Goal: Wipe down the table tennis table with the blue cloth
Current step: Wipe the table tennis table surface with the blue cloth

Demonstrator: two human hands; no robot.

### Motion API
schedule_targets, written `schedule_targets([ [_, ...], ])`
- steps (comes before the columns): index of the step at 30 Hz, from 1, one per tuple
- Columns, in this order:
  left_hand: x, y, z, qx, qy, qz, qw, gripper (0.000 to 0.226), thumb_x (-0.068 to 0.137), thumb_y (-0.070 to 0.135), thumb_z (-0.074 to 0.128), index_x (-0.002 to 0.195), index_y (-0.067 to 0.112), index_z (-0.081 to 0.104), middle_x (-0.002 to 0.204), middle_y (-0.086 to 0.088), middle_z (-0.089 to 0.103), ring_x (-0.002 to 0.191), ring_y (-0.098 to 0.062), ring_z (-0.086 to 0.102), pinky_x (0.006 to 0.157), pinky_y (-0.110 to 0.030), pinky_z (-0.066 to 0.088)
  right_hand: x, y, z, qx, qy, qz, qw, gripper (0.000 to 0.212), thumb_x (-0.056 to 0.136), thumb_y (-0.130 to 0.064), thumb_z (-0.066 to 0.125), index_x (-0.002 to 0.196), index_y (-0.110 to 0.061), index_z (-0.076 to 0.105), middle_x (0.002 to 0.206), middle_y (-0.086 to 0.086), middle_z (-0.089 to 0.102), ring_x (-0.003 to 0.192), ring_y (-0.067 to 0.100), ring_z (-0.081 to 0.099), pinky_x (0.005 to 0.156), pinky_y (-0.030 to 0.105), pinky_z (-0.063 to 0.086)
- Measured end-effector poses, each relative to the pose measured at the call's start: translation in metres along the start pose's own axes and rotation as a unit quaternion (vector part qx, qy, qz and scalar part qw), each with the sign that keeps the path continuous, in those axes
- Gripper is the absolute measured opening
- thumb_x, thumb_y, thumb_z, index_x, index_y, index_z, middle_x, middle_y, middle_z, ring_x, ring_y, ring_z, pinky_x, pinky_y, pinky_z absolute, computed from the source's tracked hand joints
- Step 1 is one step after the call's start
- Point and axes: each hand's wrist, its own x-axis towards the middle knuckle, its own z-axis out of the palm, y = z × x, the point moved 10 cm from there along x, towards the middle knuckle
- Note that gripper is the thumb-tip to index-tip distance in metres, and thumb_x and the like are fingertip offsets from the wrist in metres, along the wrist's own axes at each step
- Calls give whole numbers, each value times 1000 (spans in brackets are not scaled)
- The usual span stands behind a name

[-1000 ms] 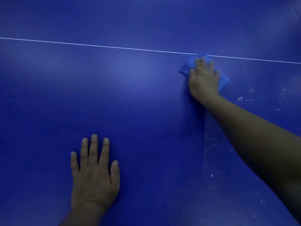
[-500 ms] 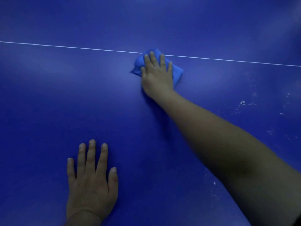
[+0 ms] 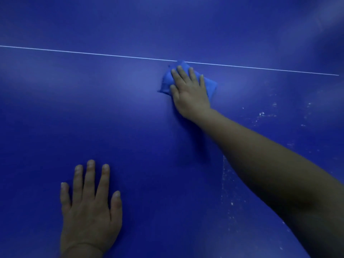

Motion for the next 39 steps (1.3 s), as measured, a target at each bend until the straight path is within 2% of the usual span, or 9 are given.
schedule_targets([
  [2,1,1,0,0,1,1,1000,69,93,47,31,154,14,33,166,-9,19,154,-31,12,121,-50,-1,9,30,-13,-9,13,2,1000,55,105,-36,24,156,-18,29,165,3,25,151,33,19,118,56,14],
  [9,1,3,0,9,-7,-3,1000,69,95,47,30,155,14,31,165,-10,20,155,-30,10,122,-47,-4,-40,271,-50,32,68,404,912,55,106,-37,22,159,-21,19,167,0,14,153,32,8,121,59,5],
  [15,-1,1,4,23,-13,-3,1000,67,97,49,27,156,16,28,167,-7,16,155,-30,9,123,-47,-7,-107,125,-14,17,-3,34,999,63,98,-43,26,155,-17,34,164,4,26,152,35,18,119,58,14],
  [19,1,5,1,15,-6,-7,1000,68,96,48,28,155,14,32,166,-10,19,155,-30,9,123,-47,-6,-174,80,-1,-29,-55,-253,966,53,105,-47,26,152,-23,34,162,2,28,151,28,18,122,50,11],
  [22,0,5,-1,18,-4,-3,1000,68,97,48,27,155,13,31,165,-12,22,155,-31,10,123,-49,-4,-103,149,-19,-50,1,-115,992,60,97,-44,31,150,-15,37,154,17,41,141,47,36,111,67,28],
  [26,0,4,-3,20,0,-2,1000,69,98,48,26,156,12,31,165,-12,21,154,-31,9,122,-48,-5,-66,204,-41,-24,26,95,995,69,94,-47,23,154,-14,35,162,11,31,148,40,25,115,60,18],
  [31,-1,4,-1,8,-6,-4,1000,70,97,50,24,157,13,29,166,-11,18,155,-29,5,123,-50,-4,-179,97,-9,-37,-22,-155,987,56,101,-44,30,149,-18,38,156,14,40,144,44,31,113,64,26],
  [35,0,5,-2,2,-3,-4,1000,70,97,50,23,156,13,30,166,-12,18,155,-30,6,122,-52,-3,-317,39,9,-63,-107,-420,899,49,107,-46,31,152,-29,37,163,4,28,151,37,20,121,56,16],
  [39,0,5,-3,-8,0,-9,1000,71,97,50,22,157,14,29,166,-11,18,155,-29,5,123,-54,-1,-209,91,-7,-52,-36,-280,958,50,105,-45,28,147,-23,39,153,13,44,143,40,33,113,57,25],
])
